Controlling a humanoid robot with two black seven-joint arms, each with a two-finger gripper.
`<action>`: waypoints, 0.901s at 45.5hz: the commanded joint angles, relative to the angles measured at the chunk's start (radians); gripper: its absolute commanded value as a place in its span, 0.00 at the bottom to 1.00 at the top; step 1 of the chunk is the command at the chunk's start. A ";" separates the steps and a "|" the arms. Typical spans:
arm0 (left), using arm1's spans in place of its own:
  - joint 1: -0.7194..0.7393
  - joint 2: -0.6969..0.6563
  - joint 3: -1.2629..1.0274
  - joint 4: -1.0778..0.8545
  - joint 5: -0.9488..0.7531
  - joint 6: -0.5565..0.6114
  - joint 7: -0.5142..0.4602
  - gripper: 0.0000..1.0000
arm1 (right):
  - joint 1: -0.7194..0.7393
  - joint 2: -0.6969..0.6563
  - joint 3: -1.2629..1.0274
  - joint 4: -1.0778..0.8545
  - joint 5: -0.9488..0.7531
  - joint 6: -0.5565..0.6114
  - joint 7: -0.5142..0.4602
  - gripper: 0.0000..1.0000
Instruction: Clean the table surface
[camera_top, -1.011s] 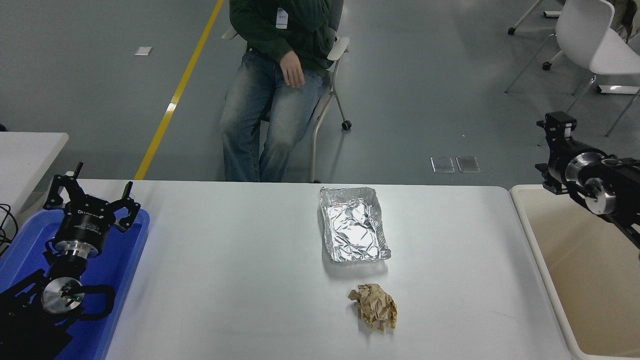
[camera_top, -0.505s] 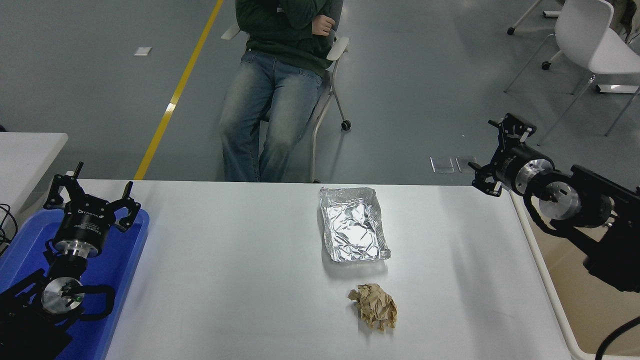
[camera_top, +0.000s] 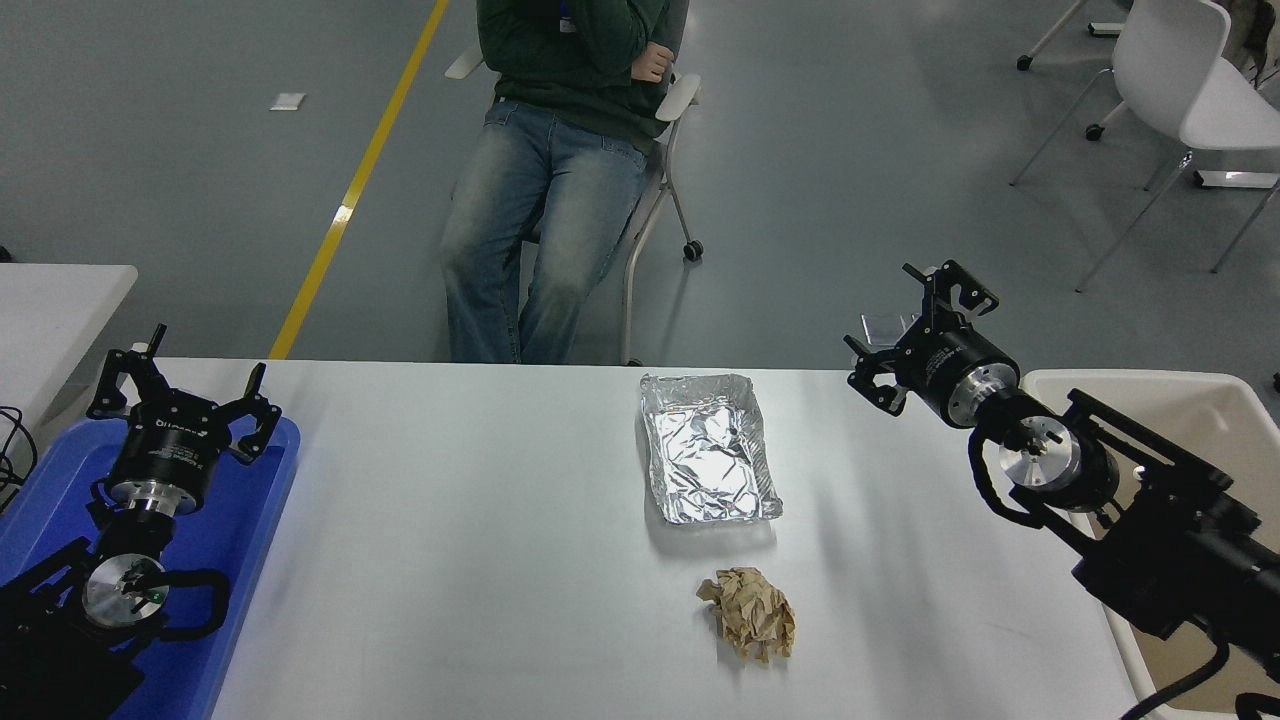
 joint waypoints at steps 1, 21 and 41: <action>0.001 0.000 0.000 0.000 0.000 0.000 0.000 1.00 | -0.017 0.023 0.009 0.003 0.003 0.012 0.020 0.99; 0.001 0.000 0.000 0.000 0.000 -0.001 0.000 1.00 | -0.036 0.077 0.032 -0.025 0.001 0.024 0.032 0.99; 0.001 0.000 0.000 0.000 0.000 0.000 0.000 1.00 | -0.054 0.091 0.035 -0.068 0.001 0.027 0.032 0.99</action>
